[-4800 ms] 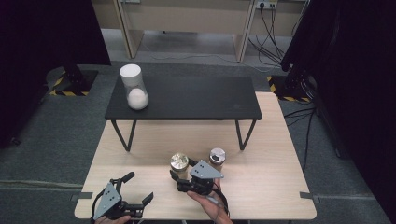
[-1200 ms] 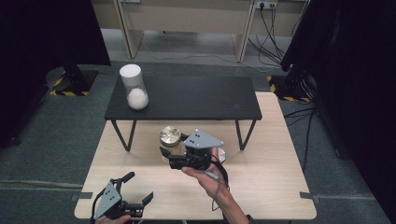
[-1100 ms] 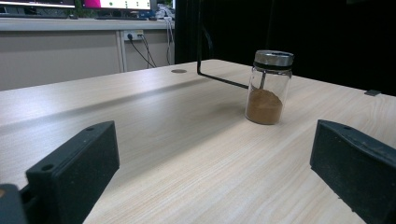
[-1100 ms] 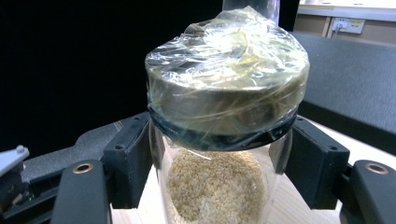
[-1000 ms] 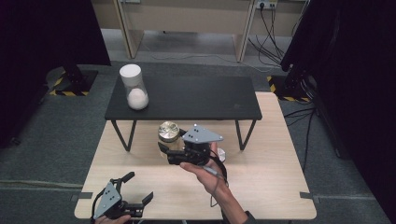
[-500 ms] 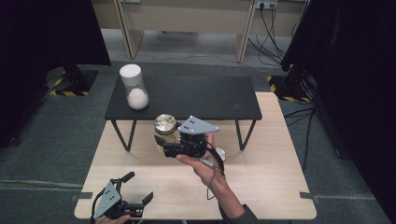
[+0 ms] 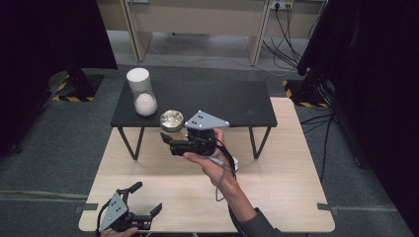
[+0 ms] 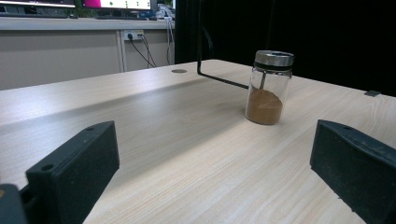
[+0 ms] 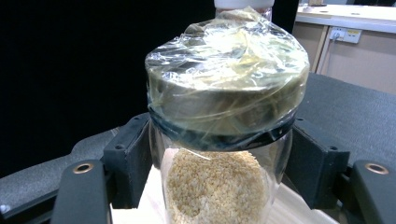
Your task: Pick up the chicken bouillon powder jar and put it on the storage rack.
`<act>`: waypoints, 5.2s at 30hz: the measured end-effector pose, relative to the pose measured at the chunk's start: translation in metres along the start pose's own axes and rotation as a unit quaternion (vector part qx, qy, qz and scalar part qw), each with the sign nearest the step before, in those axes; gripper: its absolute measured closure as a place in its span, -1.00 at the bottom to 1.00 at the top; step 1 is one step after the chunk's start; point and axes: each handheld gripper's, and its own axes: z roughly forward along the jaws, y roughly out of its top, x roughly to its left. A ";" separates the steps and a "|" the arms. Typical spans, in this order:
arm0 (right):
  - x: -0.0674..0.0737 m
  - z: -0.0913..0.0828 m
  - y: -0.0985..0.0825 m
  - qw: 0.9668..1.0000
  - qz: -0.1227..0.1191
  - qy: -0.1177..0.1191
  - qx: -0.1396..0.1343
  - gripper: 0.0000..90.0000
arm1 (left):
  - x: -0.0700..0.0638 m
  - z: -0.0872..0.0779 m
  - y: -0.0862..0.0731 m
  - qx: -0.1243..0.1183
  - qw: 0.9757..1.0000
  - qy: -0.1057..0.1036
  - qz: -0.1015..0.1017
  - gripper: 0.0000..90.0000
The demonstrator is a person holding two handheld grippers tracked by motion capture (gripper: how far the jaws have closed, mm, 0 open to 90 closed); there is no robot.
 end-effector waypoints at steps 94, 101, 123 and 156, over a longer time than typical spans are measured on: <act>-0.048 0.086 0.034 0.991 0.024 -0.135 -0.001 -0.32 | 0.000 0.000 0.000 -0.001 1.000 -0.003 -0.003 -0.99; -0.048 0.086 0.032 0.991 0.019 -0.133 -0.006 -0.32 | 0.000 0.000 0.000 -0.001 1.000 -0.003 -0.003 -0.99; -0.043 0.078 0.032 0.991 0.049 -0.120 -0.017 -0.91 | 0.000 0.000 0.000 0.000 1.000 -0.003 -0.002 -0.98; -0.029 0.058 0.025 0.994 0.052 -0.086 -0.038 -0.96 | 0.000 0.000 0.000 0.000 1.000 -0.002 -0.002 -0.99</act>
